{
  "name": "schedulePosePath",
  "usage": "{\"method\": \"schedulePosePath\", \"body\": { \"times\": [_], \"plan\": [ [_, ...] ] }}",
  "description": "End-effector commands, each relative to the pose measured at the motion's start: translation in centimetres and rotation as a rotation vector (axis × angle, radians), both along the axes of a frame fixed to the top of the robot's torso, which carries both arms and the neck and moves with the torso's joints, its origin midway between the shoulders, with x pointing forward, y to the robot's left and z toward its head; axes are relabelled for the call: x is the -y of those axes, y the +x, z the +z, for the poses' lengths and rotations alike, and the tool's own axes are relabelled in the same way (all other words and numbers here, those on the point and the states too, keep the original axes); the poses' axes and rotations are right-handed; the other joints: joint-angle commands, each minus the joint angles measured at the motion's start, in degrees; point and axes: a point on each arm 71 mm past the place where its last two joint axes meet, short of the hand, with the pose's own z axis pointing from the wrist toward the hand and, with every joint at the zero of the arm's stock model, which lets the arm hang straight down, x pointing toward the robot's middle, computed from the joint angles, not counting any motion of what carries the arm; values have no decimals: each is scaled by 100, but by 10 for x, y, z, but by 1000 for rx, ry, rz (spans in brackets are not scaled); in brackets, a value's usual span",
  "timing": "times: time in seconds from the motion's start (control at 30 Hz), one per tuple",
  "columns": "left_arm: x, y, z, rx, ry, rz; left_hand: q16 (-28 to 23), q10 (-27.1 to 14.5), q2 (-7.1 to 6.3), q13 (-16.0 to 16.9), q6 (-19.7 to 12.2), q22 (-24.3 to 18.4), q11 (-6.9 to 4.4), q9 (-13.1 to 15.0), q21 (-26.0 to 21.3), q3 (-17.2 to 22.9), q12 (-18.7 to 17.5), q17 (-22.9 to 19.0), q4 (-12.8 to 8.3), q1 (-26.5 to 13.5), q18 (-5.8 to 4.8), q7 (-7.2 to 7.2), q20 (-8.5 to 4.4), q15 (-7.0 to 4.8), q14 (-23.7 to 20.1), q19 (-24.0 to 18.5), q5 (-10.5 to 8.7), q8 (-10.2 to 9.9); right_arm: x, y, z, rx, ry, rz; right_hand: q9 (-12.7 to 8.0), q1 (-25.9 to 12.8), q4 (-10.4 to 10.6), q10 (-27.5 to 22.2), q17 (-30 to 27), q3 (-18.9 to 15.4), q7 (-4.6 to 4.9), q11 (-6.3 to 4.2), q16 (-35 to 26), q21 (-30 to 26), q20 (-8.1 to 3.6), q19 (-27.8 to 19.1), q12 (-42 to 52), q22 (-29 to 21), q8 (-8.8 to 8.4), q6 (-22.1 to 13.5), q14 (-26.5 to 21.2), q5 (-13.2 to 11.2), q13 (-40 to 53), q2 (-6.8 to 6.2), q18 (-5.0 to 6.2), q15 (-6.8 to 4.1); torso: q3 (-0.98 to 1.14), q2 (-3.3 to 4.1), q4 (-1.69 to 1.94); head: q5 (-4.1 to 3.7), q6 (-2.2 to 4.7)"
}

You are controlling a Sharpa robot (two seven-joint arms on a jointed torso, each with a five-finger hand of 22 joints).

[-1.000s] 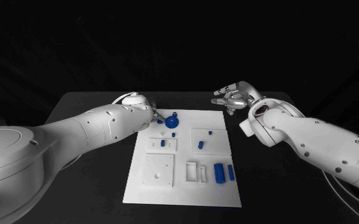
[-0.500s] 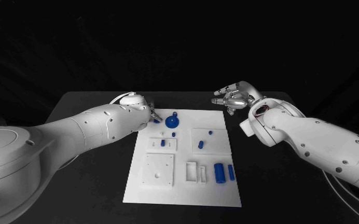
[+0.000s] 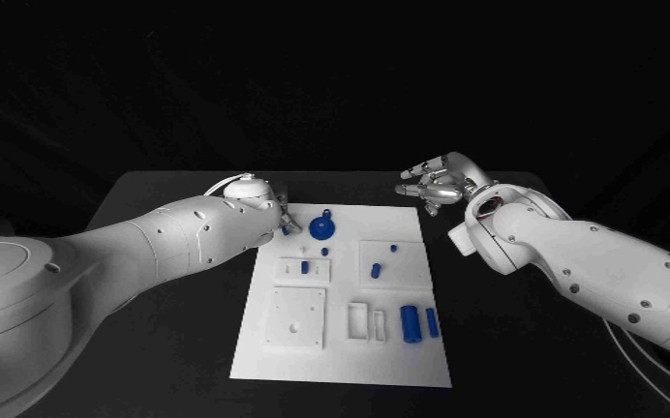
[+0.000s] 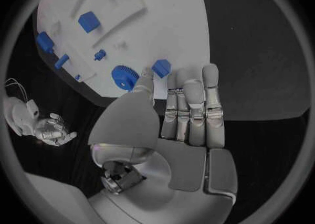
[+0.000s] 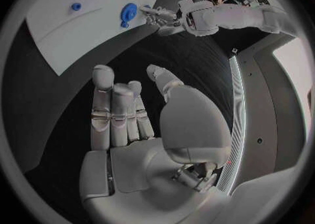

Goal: Assemble the parts on the task board

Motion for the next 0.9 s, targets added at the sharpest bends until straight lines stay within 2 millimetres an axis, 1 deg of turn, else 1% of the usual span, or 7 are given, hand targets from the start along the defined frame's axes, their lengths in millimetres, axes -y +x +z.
{"method": "schedulePosePath", "body": {
  "times": [0.03,0.07,0.17,0.33,0.7,0.77,0.9],
  "plan": [
    [-2,-8,-18,-56,98,-12,-16,-34,-136,5,-50,111,2,-493,-33,125,30,6,158,-88,-39,30,17,10,-35,-20,-3,-153,-1,-1,0,-5,-4,13,-6,-60,-5,-44,-4,27,18,-5,4,-31,7,-40,22,251,-7,6,-55,32,-5,9,66,1,-3,-2,2,11,-1],
    [-1,-9,-18,-52,107,-19,-17,-37,-208,4,-47,108,8,-507,-41,158,31,4,288,-164,-39,32,17,14,-33,-23,19,-167,-1,-1,0,-5,-4,13,-6,-60,-5,-44,-4,27,18,-5,4,-31,7,-40,22,251,-7,6,-55,32,-5,9,66,1,-3,-2,2,16,1],
    [1,-10,-18,-45,122,-28,-12,-39,-291,6,-42,111,9,-527,-44,192,38,6,506,-228,-38,33,17,12,-33,-13,38,-184,-2,-1,0,-6,-3,14,-6,-60,-5,-44,-4,27,18,-5,4,-31,7,-40,22,251,-7,6,-55,32,-5,9,66,1,-5,-1,1,24,6],
    [3,-11,-18,-41,132,-33,-8,-34,-246,7,-30,112,6,-526,-42,230,42,7,582,-249,-38,29,14,9,-27,-7,68,-177,-2,-1,0,-6,-3,15,-6,-60,-5,-44,-4,27,18,-5,4,-31,7,-40,22,251,-7,6,-55,32,-5,9,66,1,-4,5,-4,44,18],
    [-3,-11,-18,-22,114,-34,-50,-51,-73,-6,-56,107,14,-539,-70,228,25,-14,345,-179,-38,39,20,17,-35,-15,82,-182,-2,-1,-1,-7,-4,15,-6,-60,-5,-44,-4,27,18,-5,4,-31,7,-40,22,251,-7,6,-55,32,-5,9,66,1,4,1,-5,56,32],
    [-7,-11,-17,-13,90,-32,-76,-35,-17,-117,-90,110,46,-597,-85,202,-154,-31,284,-157,-10,70,53,43,-19,-2,101,-292,-1,-1,0,-6,-4,14,-6,-60,-5,-44,-4,27,18,-5,4,-31,7,-40,22,251,-7,6,-55,32,-5,9,66,1,5,-2,-1,49,32],
    [-14,-13,-16,1,0,-19,-115,9,-40,-227,-67,101,61,-657,-125,218,-299,-58,336,-176,0,91,65,58,-24,-15,105,-438,0,-1,0,-5,-5,12,-6,-66,6,-47,-10,25,19,-4,-1,-45,9,-42,23,248,-7,-1,-57,33,-8,8,67,2,3,-7,7,39,40]
  ]
}}
